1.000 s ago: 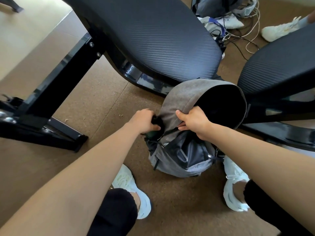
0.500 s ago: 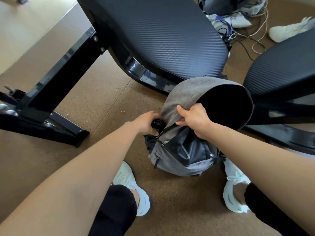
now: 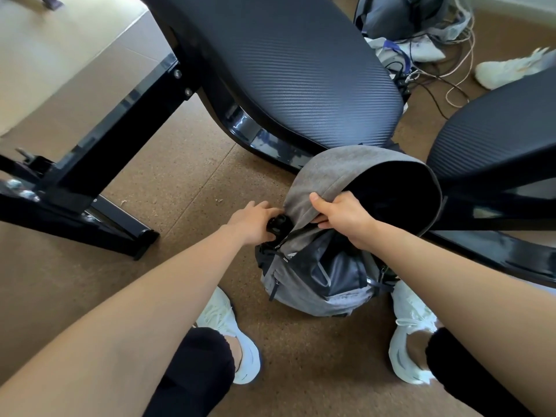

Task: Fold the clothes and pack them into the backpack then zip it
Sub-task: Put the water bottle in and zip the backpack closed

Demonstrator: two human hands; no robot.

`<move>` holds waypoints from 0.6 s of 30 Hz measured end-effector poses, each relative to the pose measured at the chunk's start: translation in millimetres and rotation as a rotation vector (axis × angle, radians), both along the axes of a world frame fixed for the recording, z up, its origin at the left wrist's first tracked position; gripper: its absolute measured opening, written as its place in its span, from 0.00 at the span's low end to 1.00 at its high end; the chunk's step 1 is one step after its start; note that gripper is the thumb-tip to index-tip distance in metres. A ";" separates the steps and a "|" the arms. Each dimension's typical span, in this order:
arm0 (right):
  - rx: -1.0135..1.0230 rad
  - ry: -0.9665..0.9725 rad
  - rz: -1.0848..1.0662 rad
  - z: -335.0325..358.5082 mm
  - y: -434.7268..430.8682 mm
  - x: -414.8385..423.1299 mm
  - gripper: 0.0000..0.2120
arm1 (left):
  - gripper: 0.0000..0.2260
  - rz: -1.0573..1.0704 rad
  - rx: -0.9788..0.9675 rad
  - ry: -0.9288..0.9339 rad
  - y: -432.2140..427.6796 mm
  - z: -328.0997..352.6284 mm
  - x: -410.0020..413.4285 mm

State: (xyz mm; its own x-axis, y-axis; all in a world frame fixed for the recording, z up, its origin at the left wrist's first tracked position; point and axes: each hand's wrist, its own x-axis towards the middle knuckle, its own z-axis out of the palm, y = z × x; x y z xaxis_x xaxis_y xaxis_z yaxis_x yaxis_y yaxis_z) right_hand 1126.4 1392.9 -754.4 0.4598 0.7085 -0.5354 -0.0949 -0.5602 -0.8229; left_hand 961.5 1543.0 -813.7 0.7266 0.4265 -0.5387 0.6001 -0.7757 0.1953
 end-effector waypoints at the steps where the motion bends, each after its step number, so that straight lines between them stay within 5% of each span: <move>1: 0.004 -0.081 0.061 -0.3 -2.4 2.5 0.14 | 0.31 -0.006 0.023 -0.062 -2.9 3.3 -1.3; 4: -0.023 -0.359 0.335 -1.9 -8.5 15.7 0.12 | 0.24 -0.006 0.025 -0.207 -14.9 16.9 -4.3; 7: -0.263 -0.617 0.598 -0.2 -14.7 30.0 0.27 | 0.15 -0.017 0.069 -0.341 -28.0 30.4 -6.5; 10: -0.408 -0.828 0.768 -6.4 -26.7 43.0 0.32 | 0.12 0.064 -0.067 -0.367 -35.9 36.5 -8.9; 18: -0.196 -0.981 0.754 3.4 -45.7 59.3 0.08 | 0.24 0.227 -0.393 -0.255 -48.5 26.3 -14.0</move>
State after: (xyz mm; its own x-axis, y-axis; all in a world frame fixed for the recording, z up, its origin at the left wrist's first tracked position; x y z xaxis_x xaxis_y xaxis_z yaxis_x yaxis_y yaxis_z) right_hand 1185.8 1347.2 -751.0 0.2386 0.9157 -0.3234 0.9072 -0.3290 -0.2623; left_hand 947.5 1494.5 -787.4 0.7685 0.3895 -0.5075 0.6398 -0.4699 0.6081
